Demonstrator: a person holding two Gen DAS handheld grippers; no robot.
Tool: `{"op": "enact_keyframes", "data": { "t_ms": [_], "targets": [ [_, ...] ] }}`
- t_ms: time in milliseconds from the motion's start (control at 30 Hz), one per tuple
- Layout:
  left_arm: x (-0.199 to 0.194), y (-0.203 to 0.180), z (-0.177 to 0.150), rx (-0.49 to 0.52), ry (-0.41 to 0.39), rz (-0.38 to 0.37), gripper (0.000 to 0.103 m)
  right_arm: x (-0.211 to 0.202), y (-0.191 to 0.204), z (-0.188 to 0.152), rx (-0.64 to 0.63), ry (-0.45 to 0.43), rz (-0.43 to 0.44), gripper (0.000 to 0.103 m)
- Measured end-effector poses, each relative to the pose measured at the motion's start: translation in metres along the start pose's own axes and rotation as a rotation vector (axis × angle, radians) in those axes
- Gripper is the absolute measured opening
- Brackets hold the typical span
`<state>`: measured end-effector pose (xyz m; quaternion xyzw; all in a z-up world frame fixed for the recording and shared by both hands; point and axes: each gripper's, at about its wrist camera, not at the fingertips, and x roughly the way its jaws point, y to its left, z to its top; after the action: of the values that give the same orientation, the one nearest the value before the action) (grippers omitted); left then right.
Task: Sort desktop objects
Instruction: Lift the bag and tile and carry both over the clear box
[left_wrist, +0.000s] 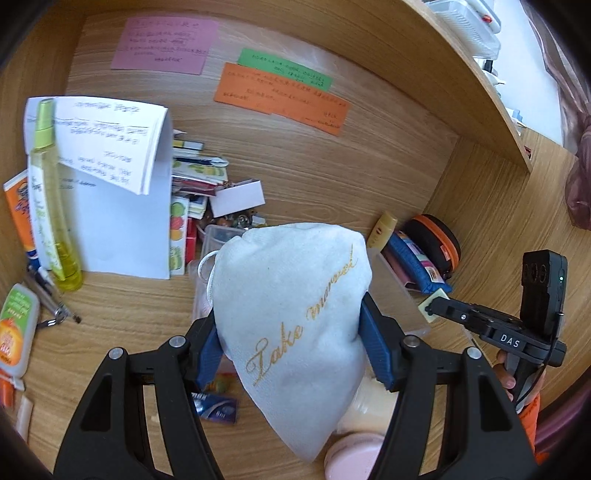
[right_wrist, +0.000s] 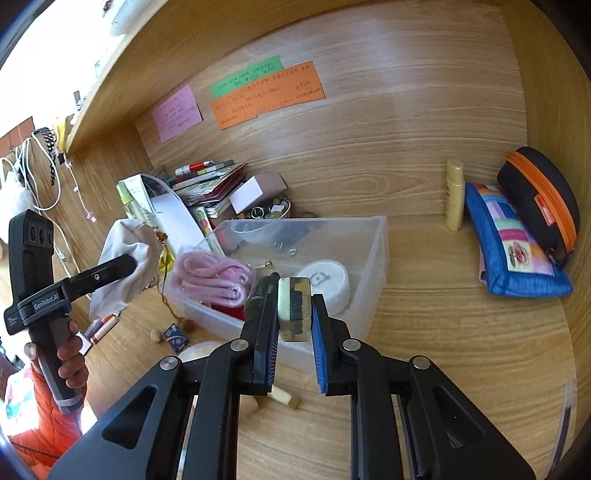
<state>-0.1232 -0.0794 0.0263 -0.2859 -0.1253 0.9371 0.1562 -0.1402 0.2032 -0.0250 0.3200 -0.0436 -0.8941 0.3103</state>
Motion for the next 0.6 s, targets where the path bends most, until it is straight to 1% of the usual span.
{"op": "enact_keyframes", "data": {
  "t_ms": [167,333,433,600],
  "targets": [
    [0.016,-0.003,0.011,0.002,0.015,-0.012,0.065,0.014,0.002,0.012,-0.021,0.015,0.003,0.015],
    [0.042,-0.009,0.019,0.012,0.049,-0.014,0.065,0.036,-0.003,0.021,-0.008,0.059,0.010,0.015],
    [0.058,-0.013,0.022,0.028,0.075,-0.011,0.065,0.044,-0.001,0.027,-0.031,0.076,-0.004,0.015],
    [0.082,-0.014,0.027,0.016,0.118,-0.018,0.065,0.055,0.007,0.042,-0.082,0.087,-0.027,0.015]
  ]
}}
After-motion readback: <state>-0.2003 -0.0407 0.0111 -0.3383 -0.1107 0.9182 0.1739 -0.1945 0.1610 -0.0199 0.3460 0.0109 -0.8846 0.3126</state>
